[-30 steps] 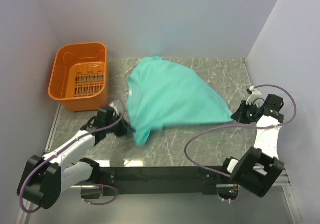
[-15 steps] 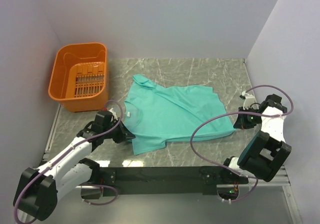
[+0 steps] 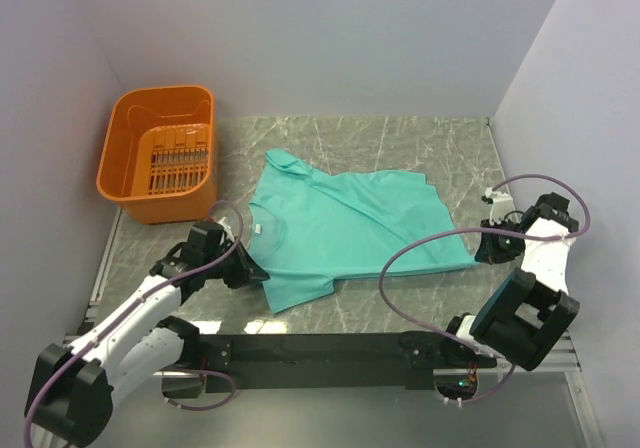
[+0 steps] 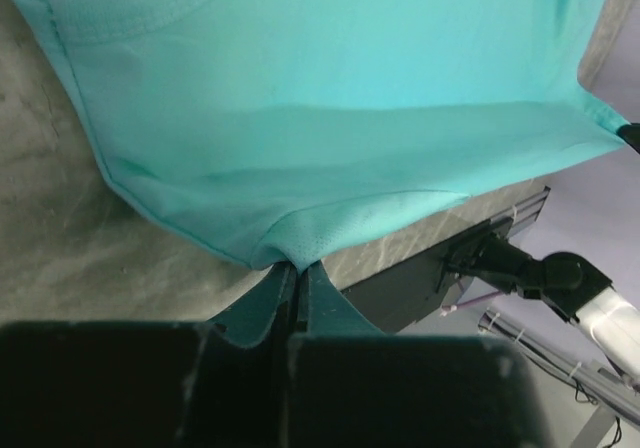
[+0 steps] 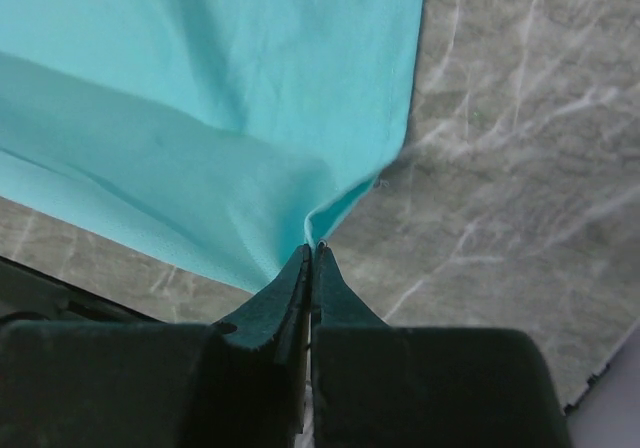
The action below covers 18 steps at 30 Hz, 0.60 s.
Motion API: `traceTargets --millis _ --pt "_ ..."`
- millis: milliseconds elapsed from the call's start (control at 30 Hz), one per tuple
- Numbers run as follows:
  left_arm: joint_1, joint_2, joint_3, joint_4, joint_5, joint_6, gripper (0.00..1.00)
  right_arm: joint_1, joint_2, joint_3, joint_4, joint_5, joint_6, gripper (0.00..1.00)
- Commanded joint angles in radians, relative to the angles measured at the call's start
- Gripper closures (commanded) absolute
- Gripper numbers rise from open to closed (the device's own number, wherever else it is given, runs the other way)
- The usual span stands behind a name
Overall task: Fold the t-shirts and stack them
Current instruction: Flatten the tshirt out
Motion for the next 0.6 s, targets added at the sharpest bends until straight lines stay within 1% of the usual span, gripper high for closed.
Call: traceTargets --millis 0,67,167,300,333,367,400,433,467,500,533,567 --pt "-0.01 -0.083 0.045 -0.098 0.023 0.011 0.99 -0.037 -0.083 -0.021 -0.04 0.053 -0.128 1.0" --pt "-0.01 -0.119 0.062 -0.164 0.012 0.006 0.99 -0.054 -0.127 -0.035 -0.06 0.059 -0.161 1.0" --pt "-0.011 -0.179 0.052 -0.187 0.018 -0.007 0.99 -0.077 -0.168 -0.057 -0.077 0.076 -0.214 1.0" --pt "-0.013 -0.163 0.016 -0.173 0.047 -0.004 0.99 -0.083 -0.176 -0.071 -0.097 0.084 -0.254 1.0" --pt "-0.013 -0.16 0.019 -0.175 0.059 0.0 0.97 -0.09 -0.175 -0.066 -0.12 0.075 -0.262 1.0" --pt "-0.013 -0.163 0.028 -0.181 0.065 0.006 0.89 -0.094 -0.181 -0.06 -0.129 0.068 -0.265 1.0" --pt "-0.013 -0.169 0.062 -0.204 0.064 0.012 0.82 -0.1 -0.184 -0.043 -0.135 0.064 -0.267 0.93" --pt "-0.013 -0.175 0.087 -0.224 0.055 0.02 0.74 -0.101 -0.188 -0.031 -0.154 0.056 -0.27 0.78" --pt "-0.013 -0.192 0.116 -0.242 0.026 0.041 0.58 -0.103 -0.198 -0.018 -0.161 0.033 -0.271 0.71" --pt "-0.013 -0.196 0.177 -0.26 0.01 0.052 0.51 -0.103 -0.204 0.009 -0.163 0.016 -0.264 0.64" --pt "-0.013 -0.201 0.208 -0.285 -0.009 0.065 0.45 -0.103 -0.207 0.026 -0.168 -0.004 -0.261 0.51" --pt "-0.013 -0.196 0.237 -0.294 -0.043 0.093 0.38 -0.097 -0.208 0.04 -0.168 -0.049 -0.259 0.45"
